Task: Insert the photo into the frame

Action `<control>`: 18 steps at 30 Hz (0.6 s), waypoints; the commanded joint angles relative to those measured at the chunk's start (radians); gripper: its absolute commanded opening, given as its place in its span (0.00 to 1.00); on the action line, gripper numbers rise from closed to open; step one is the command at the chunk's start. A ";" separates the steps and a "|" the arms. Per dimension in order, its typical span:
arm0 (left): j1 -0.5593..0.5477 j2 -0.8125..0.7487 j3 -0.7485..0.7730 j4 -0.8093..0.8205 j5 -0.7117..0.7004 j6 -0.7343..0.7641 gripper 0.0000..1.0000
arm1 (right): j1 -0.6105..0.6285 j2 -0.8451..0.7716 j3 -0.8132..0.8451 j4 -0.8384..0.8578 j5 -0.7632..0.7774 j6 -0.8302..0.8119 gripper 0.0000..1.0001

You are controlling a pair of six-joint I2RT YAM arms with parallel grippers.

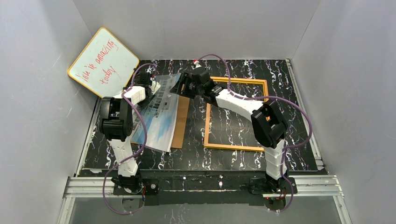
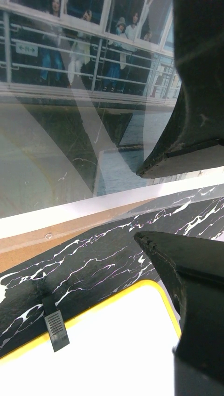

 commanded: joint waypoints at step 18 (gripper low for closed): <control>-0.007 0.101 -0.082 -0.191 0.209 -0.062 0.45 | 0.206 0.184 0.493 -0.420 0.418 -0.382 0.69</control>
